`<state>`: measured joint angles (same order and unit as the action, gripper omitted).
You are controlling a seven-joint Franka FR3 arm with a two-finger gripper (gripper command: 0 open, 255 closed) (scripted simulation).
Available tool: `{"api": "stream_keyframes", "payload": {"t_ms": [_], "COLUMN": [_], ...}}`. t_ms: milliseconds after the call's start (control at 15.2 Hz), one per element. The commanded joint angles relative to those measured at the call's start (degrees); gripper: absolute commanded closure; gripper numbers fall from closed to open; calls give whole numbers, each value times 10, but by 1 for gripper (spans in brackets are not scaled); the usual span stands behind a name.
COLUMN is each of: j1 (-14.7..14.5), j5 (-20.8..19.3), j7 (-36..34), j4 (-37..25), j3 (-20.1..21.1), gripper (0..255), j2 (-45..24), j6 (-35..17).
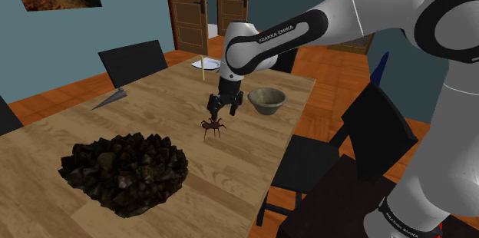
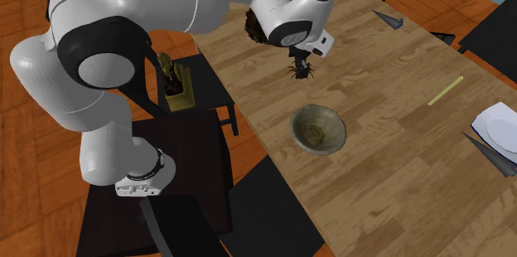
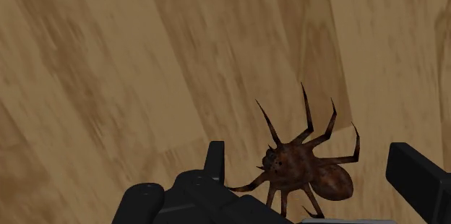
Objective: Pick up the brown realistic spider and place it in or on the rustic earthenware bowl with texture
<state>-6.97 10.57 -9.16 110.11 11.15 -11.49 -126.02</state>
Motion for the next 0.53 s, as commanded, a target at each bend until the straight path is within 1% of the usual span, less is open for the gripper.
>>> {"api": "stream_keyframes", "payload": {"t_ms": [0,462], "j1": [-3,-10], "j5": [3,1], "j7": [-2,-3], "j4": [-20,-5], "j3": [2,4], "gripper": [0,0], "j2": [-23,-56], "j6": [-6,-55]}}
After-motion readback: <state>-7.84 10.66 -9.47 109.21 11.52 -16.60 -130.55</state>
